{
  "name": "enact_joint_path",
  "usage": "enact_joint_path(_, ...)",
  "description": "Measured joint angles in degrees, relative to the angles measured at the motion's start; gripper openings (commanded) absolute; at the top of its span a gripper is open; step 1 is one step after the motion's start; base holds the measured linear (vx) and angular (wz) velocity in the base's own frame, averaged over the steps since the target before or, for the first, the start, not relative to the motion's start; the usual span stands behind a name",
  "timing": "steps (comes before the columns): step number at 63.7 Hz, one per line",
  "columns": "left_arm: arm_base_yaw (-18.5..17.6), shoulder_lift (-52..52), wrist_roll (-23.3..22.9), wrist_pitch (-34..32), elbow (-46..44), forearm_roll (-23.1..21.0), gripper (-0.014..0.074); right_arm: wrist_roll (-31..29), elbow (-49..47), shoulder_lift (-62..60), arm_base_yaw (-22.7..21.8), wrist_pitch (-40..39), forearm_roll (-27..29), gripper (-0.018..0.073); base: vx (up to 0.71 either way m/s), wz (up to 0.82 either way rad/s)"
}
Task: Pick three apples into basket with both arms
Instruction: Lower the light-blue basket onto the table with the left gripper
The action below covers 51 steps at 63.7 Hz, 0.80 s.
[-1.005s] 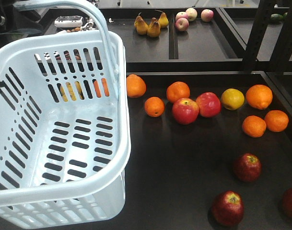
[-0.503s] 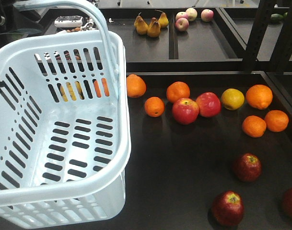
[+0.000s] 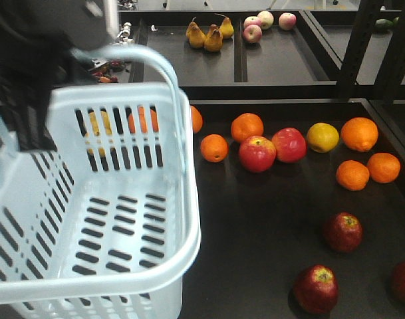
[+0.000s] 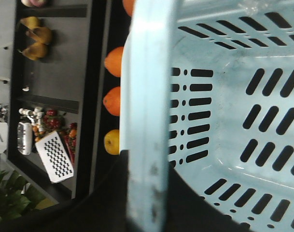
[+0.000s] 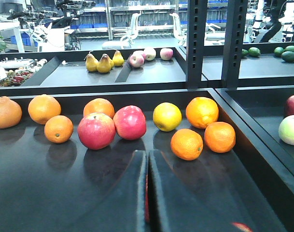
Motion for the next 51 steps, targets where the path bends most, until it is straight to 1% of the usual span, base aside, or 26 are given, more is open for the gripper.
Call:
enact_joint_path(8, 0.00, 3.25, -0.24, -7.11, 6.44, 0.00, -0.0006, 0.00, 0.00, 0.00, 0.00, 0.00, 0.00, -0.0008, 0.00, 0.00)
enact_joint_path(14, 0.00, 5.69, -1.26, -15.15, 11.39, 0.37, -0.0006, 0.00, 0.00, 0.00, 0.00, 0.00, 0.00, -0.0008, 0.00, 0.00)
enact_joint_path(21, 0.00, 8.24, -3.64, -24.09, 15.61, 2.44, -0.0006, 0.00, 0.00, 0.00, 0.00, 0.00, 0.00, -0.0008, 0.00, 0.00)
enact_joint_path(25, 0.00, 10.14, -5.41, -27.94, 17.25, 4.14, -0.0006, 0.00, 0.00, 0.00, 0.00, 0.00, 0.00, -0.0008, 0.00, 0.00)
enact_joint_path(29, 0.00, 11.79, -7.03, -30.84, 17.88, 5.71, -0.0006, 0.00, 0.00, 0.00, 0.00, 0.00, 0.00, -0.0008, 0.00, 0.00)
enact_joint_path(34, 0.41, 14.42, -8.07, -33.67, 18.24, 6.51, -0.0006, 0.00, 0.00, 0.00, 0.00, 0.00, 0.00, -0.0008, 0.00, 0.00)
enact_joint_path(42, 1.68, 18.26, -8.85, -36.60, 18.24, 6.72, -0.0006, 0.00, 0.00, 0.00, 0.00, 0.00, 0.00, -0.0008, 0.00, 0.00)
enact_joint_path(51, 3.35, 21.91, -11.01, -38.81, 18.32, 6.89, -0.0006, 0.00, 0.00, 0.00, 0.00, 0.00, 0.00, -0.0008, 0.00, 0.00)
